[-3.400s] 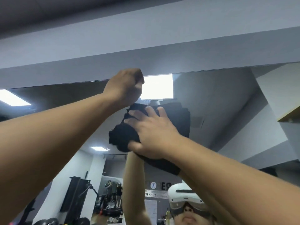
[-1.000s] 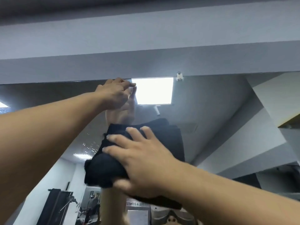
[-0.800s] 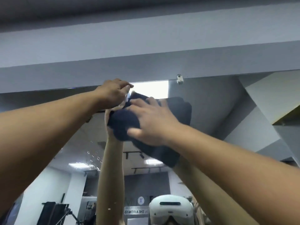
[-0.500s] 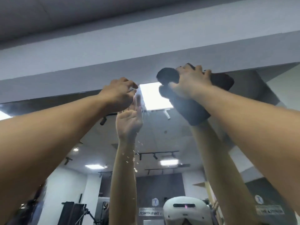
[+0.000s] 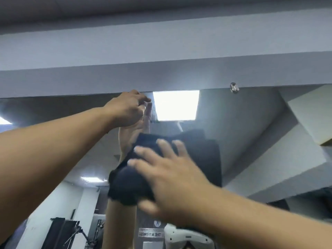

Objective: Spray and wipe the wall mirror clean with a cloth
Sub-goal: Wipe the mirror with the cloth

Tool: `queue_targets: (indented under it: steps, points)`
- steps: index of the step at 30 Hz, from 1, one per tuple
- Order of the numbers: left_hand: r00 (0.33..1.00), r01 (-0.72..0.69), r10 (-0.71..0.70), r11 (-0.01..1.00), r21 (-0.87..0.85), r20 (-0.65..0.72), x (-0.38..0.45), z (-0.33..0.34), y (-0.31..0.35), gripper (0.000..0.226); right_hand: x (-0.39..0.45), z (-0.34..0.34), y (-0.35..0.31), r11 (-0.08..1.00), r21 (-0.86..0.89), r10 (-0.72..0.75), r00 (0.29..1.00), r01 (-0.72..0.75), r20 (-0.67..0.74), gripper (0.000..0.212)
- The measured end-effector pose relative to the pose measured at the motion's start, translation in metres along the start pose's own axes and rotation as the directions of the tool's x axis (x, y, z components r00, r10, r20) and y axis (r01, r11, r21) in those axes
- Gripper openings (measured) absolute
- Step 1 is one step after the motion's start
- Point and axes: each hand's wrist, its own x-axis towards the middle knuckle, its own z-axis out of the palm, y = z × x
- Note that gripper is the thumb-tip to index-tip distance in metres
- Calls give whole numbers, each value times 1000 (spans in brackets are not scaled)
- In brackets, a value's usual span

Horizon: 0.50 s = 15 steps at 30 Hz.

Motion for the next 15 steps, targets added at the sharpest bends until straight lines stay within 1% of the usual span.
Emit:
queue_targets:
  steps: [3,5,7,8,10,13,15]
  points:
    - [1000,7,-6,999,-37,25,-2,-2,3,38,-1,9,-16,998,1,-61,998,61,29,74]
    - [999,1,1,999,-37,39,1,-4,2,38,8,6,-8,999,6,-52,999,52,-2,71]
    - [999,-3,3,1000,-14,40,4,-6,-2,38,26,-2,9,1000,-11,4,1000,-4,-26,69]
    - [999,-4,4,1000,-6,38,5,-7,-3,38,39,-7,22,998,-6,58,998,-58,-33,68]
    - [999,-16,17,1000,-21,33,5,-9,-4,36,67,-17,52,977,18,212,975,-212,-64,65]
    - [999,-32,33,996,-84,7,4,-9,-4,31,100,-30,102,899,40,438,890,-437,-128,64]
    - [1000,-13,13,989,-146,-6,2,-11,-9,32,113,-36,128,828,52,560,818,-559,-129,66]
